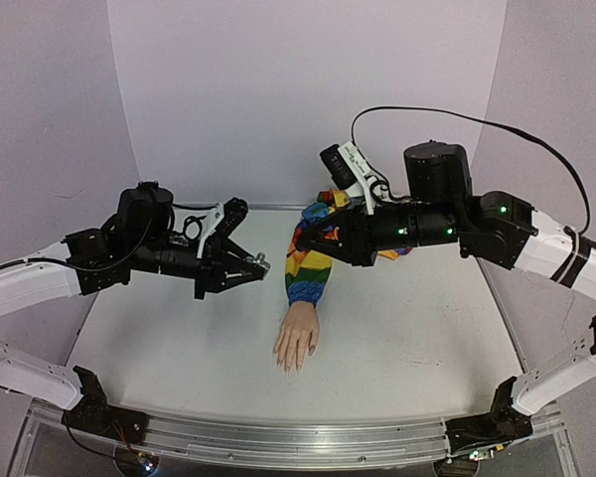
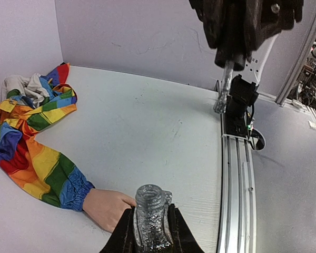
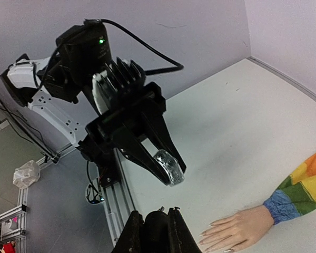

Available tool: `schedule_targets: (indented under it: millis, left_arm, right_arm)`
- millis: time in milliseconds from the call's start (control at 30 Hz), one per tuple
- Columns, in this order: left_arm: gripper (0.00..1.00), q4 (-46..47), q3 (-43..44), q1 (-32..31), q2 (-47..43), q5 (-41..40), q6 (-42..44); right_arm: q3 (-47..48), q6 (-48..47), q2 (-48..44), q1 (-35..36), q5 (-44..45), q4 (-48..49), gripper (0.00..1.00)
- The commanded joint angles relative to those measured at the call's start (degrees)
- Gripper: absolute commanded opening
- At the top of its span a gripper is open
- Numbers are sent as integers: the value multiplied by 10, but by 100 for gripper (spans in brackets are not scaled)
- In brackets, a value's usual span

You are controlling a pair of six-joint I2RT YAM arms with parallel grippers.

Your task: Paint the nails

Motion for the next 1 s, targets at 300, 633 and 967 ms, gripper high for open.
schedule_targets:
  millis: [300, 633, 967]
  left_arm:
    - [0, -33, 15, -24, -3, -13, 64]
    - [0, -34, 17, -26, -1, -5, 62]
    - [0, -34, 17, -29, -2, -3, 63]
  right_arm:
    - [93, 6, 71, 2, -82, -8, 0]
    - [92, 7, 90, 2, -68, -8, 0]
    - [97, 4, 109, 2, -56, -8, 0]
